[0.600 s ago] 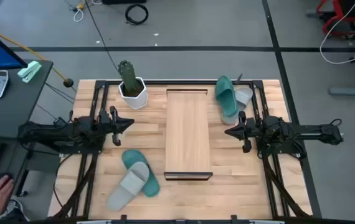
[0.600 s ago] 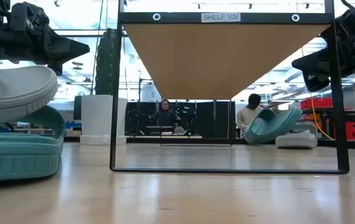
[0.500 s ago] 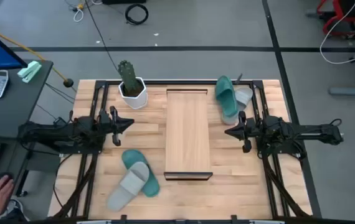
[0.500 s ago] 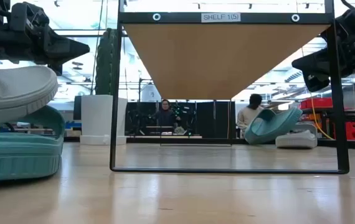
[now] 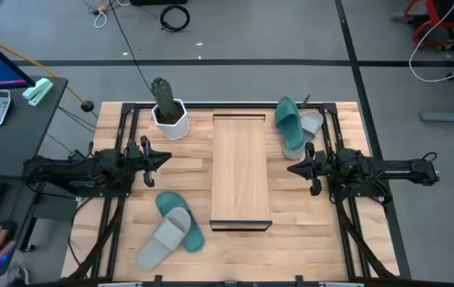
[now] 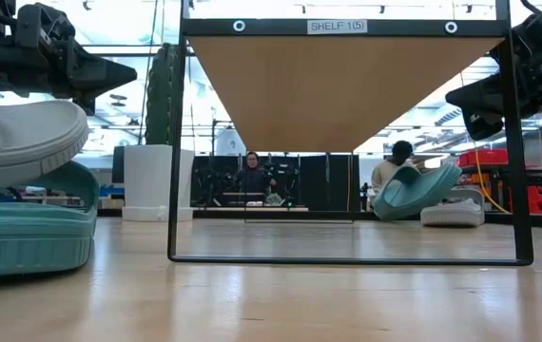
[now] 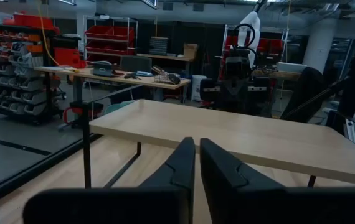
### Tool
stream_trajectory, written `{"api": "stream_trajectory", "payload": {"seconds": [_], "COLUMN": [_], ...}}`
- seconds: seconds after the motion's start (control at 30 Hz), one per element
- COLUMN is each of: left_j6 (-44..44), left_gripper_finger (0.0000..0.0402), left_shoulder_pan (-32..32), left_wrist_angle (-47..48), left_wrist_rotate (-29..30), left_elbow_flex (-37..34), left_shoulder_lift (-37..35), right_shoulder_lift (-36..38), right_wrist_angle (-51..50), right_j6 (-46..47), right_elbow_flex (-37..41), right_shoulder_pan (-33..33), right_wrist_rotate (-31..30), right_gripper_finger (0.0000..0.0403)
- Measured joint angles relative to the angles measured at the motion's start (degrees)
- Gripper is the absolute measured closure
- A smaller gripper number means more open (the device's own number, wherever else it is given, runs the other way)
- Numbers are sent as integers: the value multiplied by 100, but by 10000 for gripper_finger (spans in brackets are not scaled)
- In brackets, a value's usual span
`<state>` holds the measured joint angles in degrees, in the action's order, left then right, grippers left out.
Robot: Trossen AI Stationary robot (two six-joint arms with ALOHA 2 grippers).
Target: Pick and place slides into the shelf
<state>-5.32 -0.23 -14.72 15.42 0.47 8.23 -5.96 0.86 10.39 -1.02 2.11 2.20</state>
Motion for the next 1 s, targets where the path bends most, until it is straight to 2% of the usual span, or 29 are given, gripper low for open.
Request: {"api": "stream_trajectory", "payload": {"seconds": [0.33,0.73,1.0], "left_j6": [0,-1,0], "left_gripper_finger": [361,374,363], "left_shoulder_pan": [0,-1,-1], "left_wrist_angle": [0,0,0], "left_wrist_rotate": [0,0,0], "left_elbow_flex": [0,2,2], "left_shoulder_lift": [0,0,0], "right_shoulder_lift": [0,0,0], "right_wrist_angle": [0,-2,0], "right_j6": [0,0,0], "right_elbow_flex": [0,-2,0], "right_shoulder_pan": [-2,-2,-2], "right_wrist_rotate": [-2,0,0], "right_gripper_finger": [385,385,385]}}
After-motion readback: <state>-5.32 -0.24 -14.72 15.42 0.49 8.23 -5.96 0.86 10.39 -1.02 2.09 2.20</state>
